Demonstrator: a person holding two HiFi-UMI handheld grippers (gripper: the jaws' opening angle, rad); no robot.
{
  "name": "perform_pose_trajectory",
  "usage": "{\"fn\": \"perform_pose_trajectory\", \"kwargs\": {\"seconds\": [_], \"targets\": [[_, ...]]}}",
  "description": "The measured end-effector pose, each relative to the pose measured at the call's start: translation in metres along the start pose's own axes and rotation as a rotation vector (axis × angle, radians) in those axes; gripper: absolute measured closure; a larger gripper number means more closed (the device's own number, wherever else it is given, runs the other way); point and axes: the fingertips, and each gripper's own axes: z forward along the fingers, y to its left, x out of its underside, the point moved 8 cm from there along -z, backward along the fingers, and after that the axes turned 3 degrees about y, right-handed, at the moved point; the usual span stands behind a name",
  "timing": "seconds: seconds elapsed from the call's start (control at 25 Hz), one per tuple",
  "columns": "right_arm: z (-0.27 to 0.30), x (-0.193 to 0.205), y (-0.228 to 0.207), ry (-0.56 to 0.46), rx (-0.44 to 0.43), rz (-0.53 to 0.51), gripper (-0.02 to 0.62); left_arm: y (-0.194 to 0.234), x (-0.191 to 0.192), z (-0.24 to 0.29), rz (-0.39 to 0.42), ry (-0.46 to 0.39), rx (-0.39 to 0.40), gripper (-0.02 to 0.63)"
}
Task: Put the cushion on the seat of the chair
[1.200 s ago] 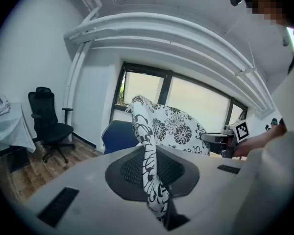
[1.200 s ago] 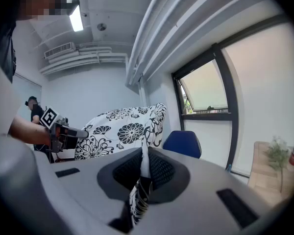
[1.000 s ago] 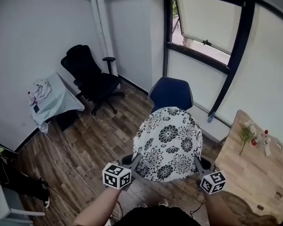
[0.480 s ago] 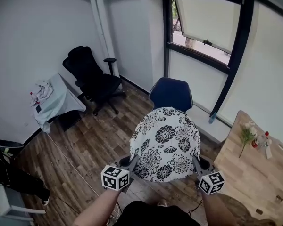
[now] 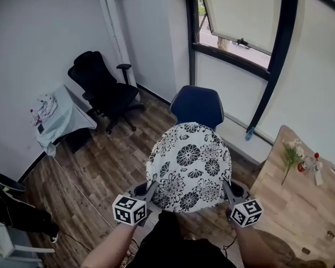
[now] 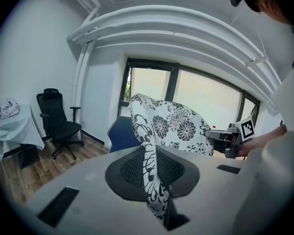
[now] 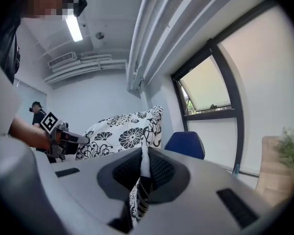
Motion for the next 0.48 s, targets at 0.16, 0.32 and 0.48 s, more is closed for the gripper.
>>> {"fn": "perform_pose_trajectory", "kwargs": {"seconds": [0.16, 0.32, 0.48], "targets": [[0.014, -0.002, -0.009, -0.003, 0.007, 0.007, 0.559, 0.012, -0.011, 0.019, 0.009, 0.002, 0.016, 0.580], [0.017, 0.006, -0.008, -0.011, 0.049, 0.022, 0.558, 0.026, -0.007, 0.035, 0.030, 0.015, 0.056, 0.580], [0.026, 0.010, -0.001, 0.004, 0.085, 0.030, 0.560, 0.045, -0.008, 0.044, 0.024, 0.017, 0.092, 0.580]]}}
